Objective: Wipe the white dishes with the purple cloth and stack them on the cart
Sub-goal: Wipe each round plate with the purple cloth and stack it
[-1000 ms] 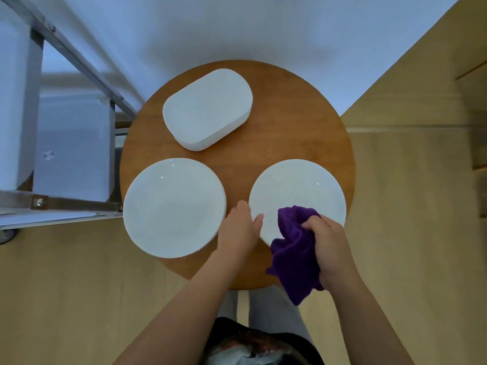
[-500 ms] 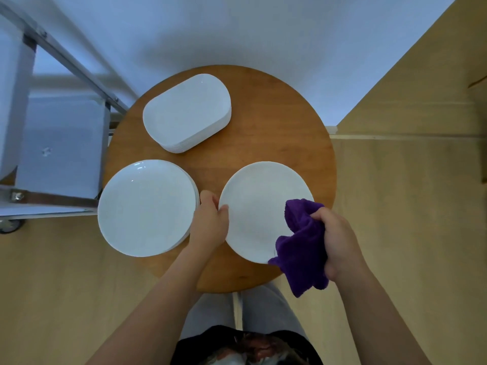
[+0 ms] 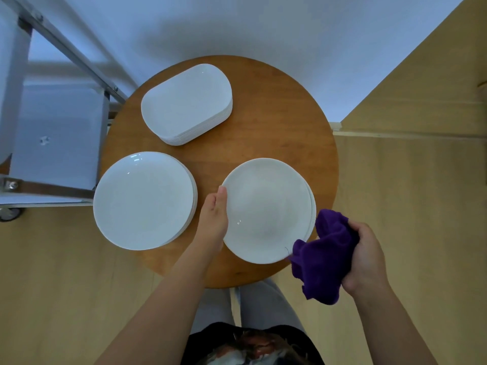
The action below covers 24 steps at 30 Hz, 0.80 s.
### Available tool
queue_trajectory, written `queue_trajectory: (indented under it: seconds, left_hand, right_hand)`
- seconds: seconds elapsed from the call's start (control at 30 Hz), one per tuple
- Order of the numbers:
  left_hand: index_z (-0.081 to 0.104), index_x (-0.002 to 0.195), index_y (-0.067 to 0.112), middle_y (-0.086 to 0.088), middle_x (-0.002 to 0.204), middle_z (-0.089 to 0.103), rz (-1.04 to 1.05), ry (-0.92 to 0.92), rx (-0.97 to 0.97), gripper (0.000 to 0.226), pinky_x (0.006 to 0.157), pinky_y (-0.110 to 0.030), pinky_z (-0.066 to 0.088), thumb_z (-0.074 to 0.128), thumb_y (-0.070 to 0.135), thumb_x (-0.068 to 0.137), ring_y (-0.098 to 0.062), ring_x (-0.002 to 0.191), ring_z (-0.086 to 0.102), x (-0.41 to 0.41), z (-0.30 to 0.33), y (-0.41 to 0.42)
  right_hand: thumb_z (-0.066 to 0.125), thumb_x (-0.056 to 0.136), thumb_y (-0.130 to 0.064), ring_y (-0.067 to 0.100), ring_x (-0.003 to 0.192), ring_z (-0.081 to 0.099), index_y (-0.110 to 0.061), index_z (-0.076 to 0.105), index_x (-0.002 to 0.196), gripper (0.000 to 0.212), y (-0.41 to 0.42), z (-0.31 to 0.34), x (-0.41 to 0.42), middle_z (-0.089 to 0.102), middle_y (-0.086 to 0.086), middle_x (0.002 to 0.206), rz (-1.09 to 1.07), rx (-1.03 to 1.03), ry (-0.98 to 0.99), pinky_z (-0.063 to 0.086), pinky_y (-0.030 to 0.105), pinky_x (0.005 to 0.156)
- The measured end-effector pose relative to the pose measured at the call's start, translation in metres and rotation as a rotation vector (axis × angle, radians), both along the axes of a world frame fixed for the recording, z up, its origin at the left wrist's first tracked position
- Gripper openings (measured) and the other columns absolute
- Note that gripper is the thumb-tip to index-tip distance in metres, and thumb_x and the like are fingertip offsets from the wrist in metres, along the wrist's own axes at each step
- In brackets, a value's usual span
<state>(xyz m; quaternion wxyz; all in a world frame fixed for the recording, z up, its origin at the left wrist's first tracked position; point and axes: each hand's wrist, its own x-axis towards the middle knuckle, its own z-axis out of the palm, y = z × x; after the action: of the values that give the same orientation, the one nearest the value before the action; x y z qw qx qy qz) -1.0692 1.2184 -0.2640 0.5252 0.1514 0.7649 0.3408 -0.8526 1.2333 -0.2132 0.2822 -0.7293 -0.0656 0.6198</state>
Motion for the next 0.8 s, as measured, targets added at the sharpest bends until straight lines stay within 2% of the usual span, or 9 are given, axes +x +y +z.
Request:
queue_trajectory:
  seconds: [0.07,0.2,0.27,0.33,0.4,0.47,0.53,0.6,0.8]
  left_hand:
    - [0.053,0.111,0.033,0.002,0.107,0.060,0.039,-0.122,-0.011,0.041,0.082,-0.039,0.054,0.027,0.060,0.094,-0.017,0.100,0.058,-0.003,0.002,0.001]
    - [0.059,0.099,0.047,0.007,0.102,0.068,0.166,-0.279,-0.015,0.037,0.075,-0.041,0.057,0.028,0.064,0.091,-0.019,0.100,0.062,-0.010,0.017,-0.001]
    - [0.062,0.100,0.048,0.008,0.099,0.071,0.220,-0.296,0.041,0.036,0.067,-0.037,0.058,0.035,0.067,0.085,-0.020,0.096,0.067,-0.011,0.024,-0.005]
    - [0.060,0.106,0.044,0.006,0.101,0.070,0.278,-0.318,0.107,0.047,0.061,-0.033,0.057,0.045,0.071,0.070,-0.017,0.090,0.070,-0.009,0.033,-0.008]
    - [0.058,0.110,0.043,0.006,0.101,0.070,0.320,-0.328,0.145,0.061,0.059,-0.031,0.056,0.049,0.074,0.058,-0.014,0.087,0.070,-0.007,0.040,-0.011]
    - [0.056,0.115,0.042,0.006,0.102,0.071,0.329,-0.353,0.184,0.063,0.063,-0.034,0.057,0.047,0.072,0.061,-0.015,0.091,0.070,-0.006,0.044,-0.015]
    - [0.056,0.115,0.042,0.008,0.099,0.072,0.331,-0.383,0.206,0.061,0.062,-0.033,0.057,0.045,0.072,0.063,-0.014,0.090,0.070,-0.006,0.049,-0.018]
    - [0.056,0.110,0.043,0.011,0.092,0.072,0.318,-0.390,0.197,0.060,0.057,-0.027,0.056,0.045,0.074,0.060,-0.009,0.085,0.070,-0.006,0.053,-0.022]
    - [0.057,0.113,0.039,0.005,0.093,0.071,0.252,-0.263,0.133,0.066,0.050,-0.019,0.052,0.036,0.074,0.062,-0.016,0.084,0.070,-0.013,0.063,-0.023]
  right_hand:
    - [0.055,0.084,-0.036,0.025,0.081,0.061,-0.030,0.067,0.076,0.016,-0.004,0.003,0.002,0.069,-0.005,0.068,0.014,0.024,-0.026,0.048,0.039,0.069]
    - [0.054,0.084,-0.032,0.019,0.075,0.059,-0.039,0.066,0.071,0.018,0.004,0.014,-0.011,0.063,-0.011,0.066,0.072,0.278,-0.174,0.048,0.033,0.062]
    - [0.054,0.079,-0.035,0.018,0.081,0.063,-0.036,0.065,0.087,0.013,0.015,0.020,-0.030,0.067,-0.010,0.081,0.128,0.389,-0.146,0.051,0.035,0.065]
    - [0.057,0.076,-0.035,0.019,0.092,0.063,-0.031,0.059,0.099,0.024,0.024,0.015,-0.054,0.066,-0.003,0.098,0.272,0.435,-0.128,0.052,0.042,0.080]
    - [0.061,0.080,-0.031,0.022,0.110,0.053,-0.023,0.047,0.125,0.048,0.026,0.005,-0.081,0.056,0.004,0.120,0.528,0.448,-0.367,0.043,0.044,0.098]
    - [0.060,0.086,-0.030,0.028,0.128,0.034,-0.013,0.017,0.147,0.077,0.021,-0.006,-0.106,0.036,0.011,0.141,0.641,0.422,-0.682,0.028,0.041,0.108]
    - [0.056,0.090,-0.036,0.033,0.132,0.026,-0.007,0.009,0.149,0.081,0.015,-0.010,-0.128,0.027,0.017,0.147,0.545,0.449,-0.848,0.021,0.041,0.109]
    - [0.049,0.089,-0.043,0.035,0.130,0.029,-0.008,0.017,0.148,0.076,0.016,-0.011,-0.142,0.030,0.019,0.146,0.396,0.478,-0.927,0.023,0.043,0.106]
    - [0.053,0.092,-0.038,0.032,0.130,0.032,-0.014,0.033,0.142,0.059,0.019,-0.013,-0.174,0.035,0.015,0.144,0.288,0.504,-0.907,0.027,0.046,0.104]
